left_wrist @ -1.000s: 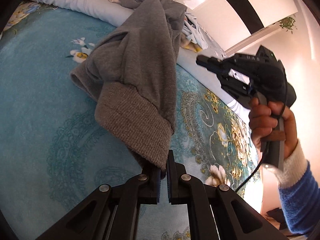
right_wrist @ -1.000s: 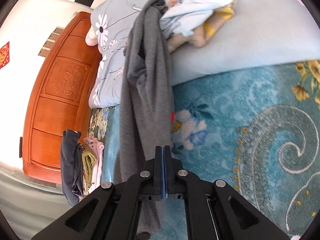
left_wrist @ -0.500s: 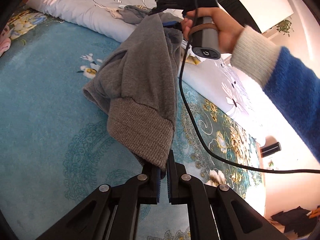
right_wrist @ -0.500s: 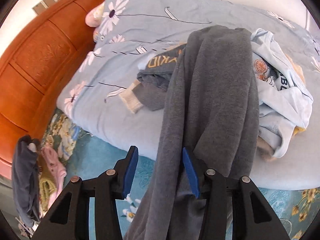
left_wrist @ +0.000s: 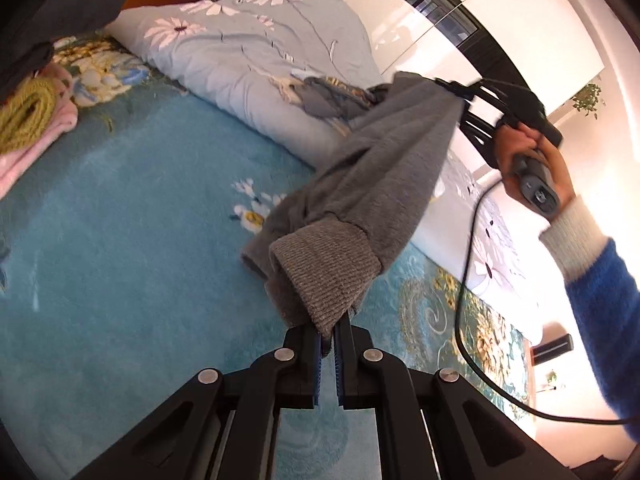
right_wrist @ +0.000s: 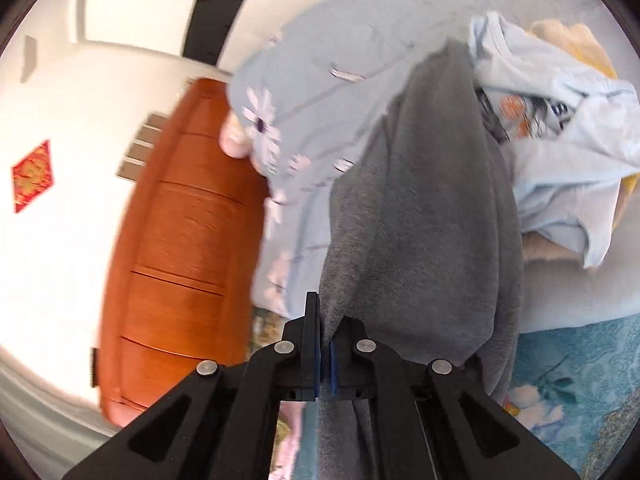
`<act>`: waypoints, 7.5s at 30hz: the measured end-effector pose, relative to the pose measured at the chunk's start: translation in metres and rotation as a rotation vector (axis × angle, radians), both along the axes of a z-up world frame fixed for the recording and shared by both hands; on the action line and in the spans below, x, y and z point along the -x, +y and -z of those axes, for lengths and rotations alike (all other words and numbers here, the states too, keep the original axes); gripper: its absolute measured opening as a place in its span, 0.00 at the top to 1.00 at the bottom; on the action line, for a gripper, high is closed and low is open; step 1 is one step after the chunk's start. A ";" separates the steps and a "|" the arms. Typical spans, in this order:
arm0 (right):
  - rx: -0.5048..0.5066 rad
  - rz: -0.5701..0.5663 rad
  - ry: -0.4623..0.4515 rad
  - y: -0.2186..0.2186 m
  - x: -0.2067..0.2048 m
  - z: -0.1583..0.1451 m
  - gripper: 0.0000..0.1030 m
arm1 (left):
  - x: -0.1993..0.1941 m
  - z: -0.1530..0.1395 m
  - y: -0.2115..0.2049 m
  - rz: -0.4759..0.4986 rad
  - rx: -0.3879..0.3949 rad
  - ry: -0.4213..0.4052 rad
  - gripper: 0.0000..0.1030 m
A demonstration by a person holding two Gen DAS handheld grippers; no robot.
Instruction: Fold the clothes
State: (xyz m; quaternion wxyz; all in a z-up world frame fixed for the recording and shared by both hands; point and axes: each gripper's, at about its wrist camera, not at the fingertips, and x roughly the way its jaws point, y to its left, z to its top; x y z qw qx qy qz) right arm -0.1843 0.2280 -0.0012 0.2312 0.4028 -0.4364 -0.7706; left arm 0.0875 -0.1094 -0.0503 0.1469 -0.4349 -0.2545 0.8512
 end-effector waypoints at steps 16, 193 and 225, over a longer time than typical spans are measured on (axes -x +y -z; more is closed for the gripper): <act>-0.063 -0.068 0.041 0.068 -0.276 -0.005 0.97 | -0.020 -0.001 -0.064 -0.243 0.115 0.012 0.95; -0.851 -0.009 -0.170 -0.113 0.081 0.103 0.89 | -0.005 0.123 -0.109 -0.453 -0.326 -0.297 0.34; -0.691 -0.231 -0.171 -0.105 -0.181 0.104 0.44 | -0.057 0.080 -0.117 -0.487 -0.309 -0.234 0.33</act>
